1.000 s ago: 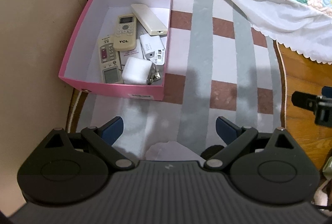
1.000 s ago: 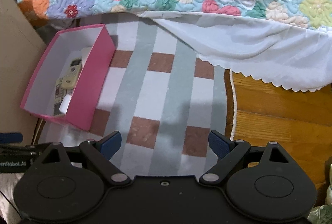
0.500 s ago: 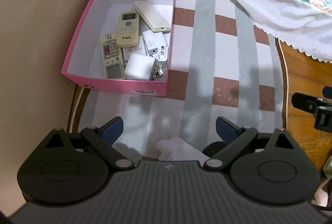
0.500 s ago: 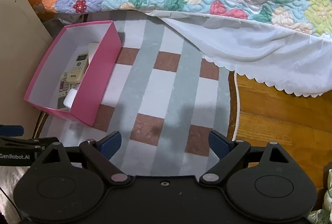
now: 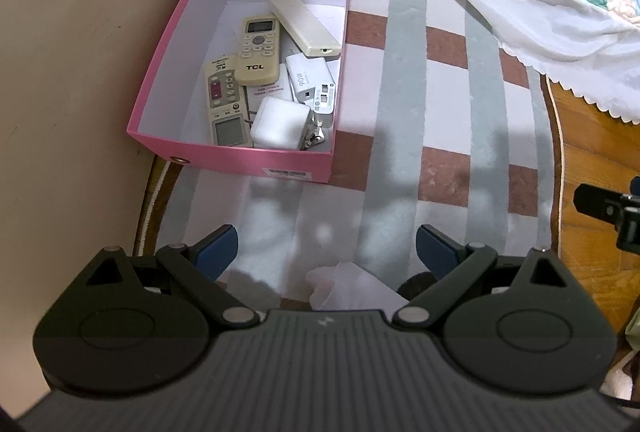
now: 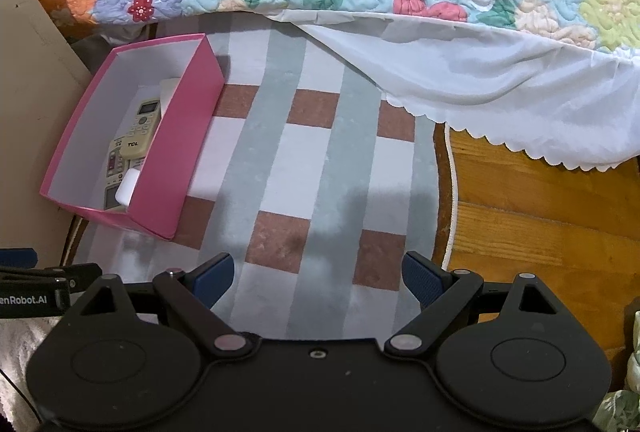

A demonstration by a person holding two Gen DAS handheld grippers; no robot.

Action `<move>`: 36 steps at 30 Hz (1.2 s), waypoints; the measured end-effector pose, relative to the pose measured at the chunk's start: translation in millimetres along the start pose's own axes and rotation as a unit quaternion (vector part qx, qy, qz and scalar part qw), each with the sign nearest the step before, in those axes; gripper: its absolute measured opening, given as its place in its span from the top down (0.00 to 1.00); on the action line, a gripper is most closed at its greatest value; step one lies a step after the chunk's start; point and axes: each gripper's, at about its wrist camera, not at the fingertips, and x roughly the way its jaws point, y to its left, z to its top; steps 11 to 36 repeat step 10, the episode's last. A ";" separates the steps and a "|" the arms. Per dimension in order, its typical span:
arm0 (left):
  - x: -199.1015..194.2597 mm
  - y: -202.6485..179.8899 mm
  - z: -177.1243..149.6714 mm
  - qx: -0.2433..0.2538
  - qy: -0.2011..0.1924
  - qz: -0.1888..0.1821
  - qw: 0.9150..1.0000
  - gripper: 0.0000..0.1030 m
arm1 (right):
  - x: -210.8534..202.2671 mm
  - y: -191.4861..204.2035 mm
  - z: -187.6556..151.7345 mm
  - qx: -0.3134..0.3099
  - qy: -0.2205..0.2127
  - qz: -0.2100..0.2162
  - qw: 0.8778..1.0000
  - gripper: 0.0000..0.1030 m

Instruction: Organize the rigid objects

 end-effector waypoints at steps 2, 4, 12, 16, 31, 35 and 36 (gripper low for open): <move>0.3 -0.3 0.1 0.000 0.000 0.003 1.000 0.06 | 0.4 0.2 0.1 -0.001 0.001 0.000 1.000 0.09; 0.0 0.0 -0.1 -0.001 0.000 0.004 1.000 0.06 | 0.6 1.0 -0.2 -0.003 0.002 0.000 1.000 0.09; 0.5 -0.5 -1.2 -0.004 0.003 0.007 1.000 0.06 | 1.4 2.5 -1.0 -0.003 0.004 0.000 1.000 0.09; 0.5 -0.5 -1.2 -0.004 0.003 0.007 1.000 0.06 | 1.4 2.5 -1.0 -0.003 0.004 0.000 1.000 0.09; 0.5 -0.5 -1.2 -0.004 0.003 0.007 1.000 0.06 | 1.4 2.5 -1.0 -0.003 0.004 0.000 1.000 0.09; 0.5 -0.5 -1.2 -0.004 0.003 0.007 1.000 0.06 | 1.4 2.5 -1.0 -0.003 0.004 0.000 1.000 0.09; 0.5 -0.5 -1.2 -0.004 0.003 0.007 1.000 0.06 | 1.4 2.5 -1.0 -0.003 0.004 0.000 1.000 0.09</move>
